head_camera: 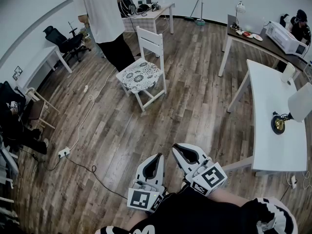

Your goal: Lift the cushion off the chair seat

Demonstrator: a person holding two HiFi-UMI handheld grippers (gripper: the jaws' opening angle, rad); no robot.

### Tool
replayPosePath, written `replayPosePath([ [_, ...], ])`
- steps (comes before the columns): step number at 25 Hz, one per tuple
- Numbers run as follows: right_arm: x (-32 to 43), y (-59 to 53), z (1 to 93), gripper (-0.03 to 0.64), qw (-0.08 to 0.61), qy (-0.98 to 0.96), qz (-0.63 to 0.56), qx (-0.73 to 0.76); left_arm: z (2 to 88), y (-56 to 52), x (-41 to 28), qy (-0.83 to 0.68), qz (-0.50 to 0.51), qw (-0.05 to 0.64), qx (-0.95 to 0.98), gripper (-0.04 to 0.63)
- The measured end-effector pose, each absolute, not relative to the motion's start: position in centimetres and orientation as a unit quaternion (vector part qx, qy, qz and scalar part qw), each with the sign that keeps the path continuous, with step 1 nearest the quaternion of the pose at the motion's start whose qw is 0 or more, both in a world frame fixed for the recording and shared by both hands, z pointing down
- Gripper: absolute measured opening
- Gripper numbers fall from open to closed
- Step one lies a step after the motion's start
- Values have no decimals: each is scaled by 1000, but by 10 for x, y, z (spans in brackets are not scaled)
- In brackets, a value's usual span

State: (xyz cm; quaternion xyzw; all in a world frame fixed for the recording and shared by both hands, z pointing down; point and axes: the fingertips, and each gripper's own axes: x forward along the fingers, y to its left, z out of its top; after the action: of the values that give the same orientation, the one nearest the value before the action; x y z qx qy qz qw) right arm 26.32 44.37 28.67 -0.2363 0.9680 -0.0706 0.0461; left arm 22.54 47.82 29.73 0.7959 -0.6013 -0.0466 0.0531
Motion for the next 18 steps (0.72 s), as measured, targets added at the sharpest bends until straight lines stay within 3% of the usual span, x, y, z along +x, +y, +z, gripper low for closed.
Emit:
replayPosePath([
  [18,285,420,286,34,55,969,-77,-230,297,456,245,-606,-45,54,793,2],
])
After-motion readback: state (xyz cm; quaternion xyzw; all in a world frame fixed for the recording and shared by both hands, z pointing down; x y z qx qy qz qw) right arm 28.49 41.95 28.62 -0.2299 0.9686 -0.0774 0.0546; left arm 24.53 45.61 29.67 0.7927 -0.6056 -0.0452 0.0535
